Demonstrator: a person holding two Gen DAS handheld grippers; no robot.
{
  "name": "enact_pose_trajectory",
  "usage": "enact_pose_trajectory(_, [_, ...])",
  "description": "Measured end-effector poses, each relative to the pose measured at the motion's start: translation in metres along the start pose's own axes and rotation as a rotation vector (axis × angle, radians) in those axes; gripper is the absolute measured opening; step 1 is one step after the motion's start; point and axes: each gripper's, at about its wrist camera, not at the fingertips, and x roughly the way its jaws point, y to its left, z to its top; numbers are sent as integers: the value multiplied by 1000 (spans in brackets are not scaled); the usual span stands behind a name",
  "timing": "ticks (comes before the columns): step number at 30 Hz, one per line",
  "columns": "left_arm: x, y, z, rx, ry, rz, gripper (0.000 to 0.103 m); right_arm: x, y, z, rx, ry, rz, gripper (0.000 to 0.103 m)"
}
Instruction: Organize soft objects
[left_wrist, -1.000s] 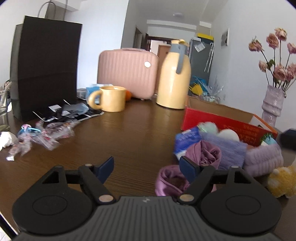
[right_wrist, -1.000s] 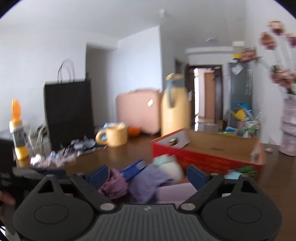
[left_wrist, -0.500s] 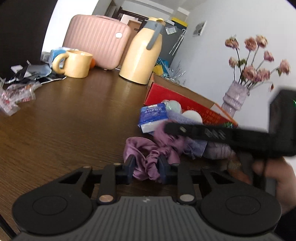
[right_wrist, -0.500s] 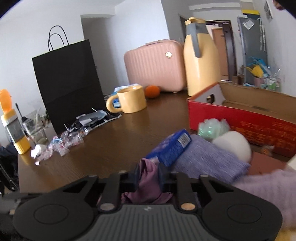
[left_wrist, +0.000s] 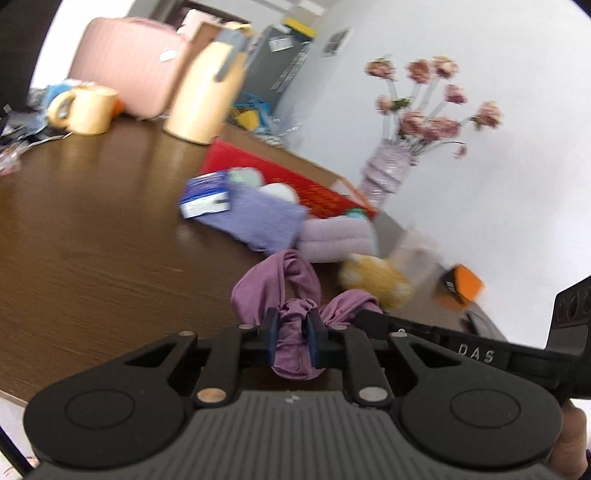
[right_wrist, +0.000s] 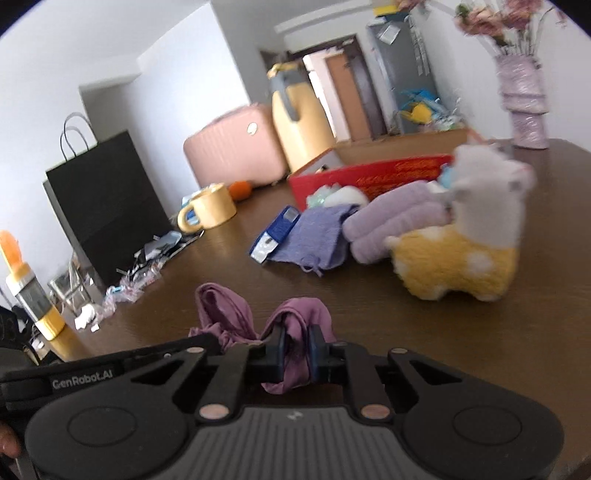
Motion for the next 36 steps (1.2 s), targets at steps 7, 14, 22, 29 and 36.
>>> enact_pose_trajectory(7, [-8,-29,-2,87,-8,0,26,-17,0,-6,-39,-30,-86,16])
enact_pose_trajectory(14, [8,-23,1,123,-33,142,63,2,-6,-5,-29,-24,-102,25])
enact_pose_trajectory(22, [29,-17,2,110,60,70,18,20,-16,-1,0,10,-60,20])
enact_pose_trajectory(29, [38,-6,13,63,99,-14,7,24,-23,13,31,-2,-7,5])
enact_pose_trajectory(36, [43,-10,97,64,-56,-167,7,27,-24,118,2,-134,75,4])
